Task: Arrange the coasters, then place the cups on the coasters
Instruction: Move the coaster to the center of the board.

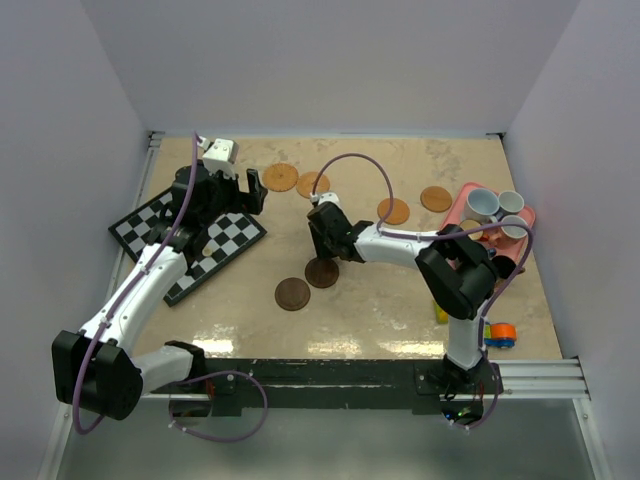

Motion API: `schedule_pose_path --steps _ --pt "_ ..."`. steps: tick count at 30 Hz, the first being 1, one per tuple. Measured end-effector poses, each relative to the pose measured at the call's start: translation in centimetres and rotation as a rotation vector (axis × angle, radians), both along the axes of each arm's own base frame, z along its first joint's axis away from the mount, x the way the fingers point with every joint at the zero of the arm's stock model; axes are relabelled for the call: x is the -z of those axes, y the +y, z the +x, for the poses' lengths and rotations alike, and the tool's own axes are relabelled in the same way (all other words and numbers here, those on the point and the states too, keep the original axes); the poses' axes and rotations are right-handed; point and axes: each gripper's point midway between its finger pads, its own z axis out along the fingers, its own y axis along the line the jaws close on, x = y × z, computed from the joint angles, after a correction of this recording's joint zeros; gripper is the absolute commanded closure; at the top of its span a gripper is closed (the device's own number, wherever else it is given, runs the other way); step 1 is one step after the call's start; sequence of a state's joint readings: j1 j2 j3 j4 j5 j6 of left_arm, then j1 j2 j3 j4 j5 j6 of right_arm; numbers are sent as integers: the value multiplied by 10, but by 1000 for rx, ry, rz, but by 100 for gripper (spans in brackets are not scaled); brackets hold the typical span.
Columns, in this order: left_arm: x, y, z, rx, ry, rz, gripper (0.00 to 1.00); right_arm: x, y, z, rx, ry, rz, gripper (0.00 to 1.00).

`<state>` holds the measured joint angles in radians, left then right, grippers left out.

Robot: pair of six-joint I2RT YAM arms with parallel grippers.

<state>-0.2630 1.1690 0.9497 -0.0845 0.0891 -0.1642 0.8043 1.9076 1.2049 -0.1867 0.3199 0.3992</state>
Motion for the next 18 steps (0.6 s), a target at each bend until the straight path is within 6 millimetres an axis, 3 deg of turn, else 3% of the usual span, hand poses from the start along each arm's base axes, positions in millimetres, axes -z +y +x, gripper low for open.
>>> schedule_pose_path --steps 8,18 --pt "0 1 1 -7 0 2 0 8 11 3 -40 -6 12 69" --pt "0 1 1 -7 0 2 0 11 15 -17 -76 -23 29 76"
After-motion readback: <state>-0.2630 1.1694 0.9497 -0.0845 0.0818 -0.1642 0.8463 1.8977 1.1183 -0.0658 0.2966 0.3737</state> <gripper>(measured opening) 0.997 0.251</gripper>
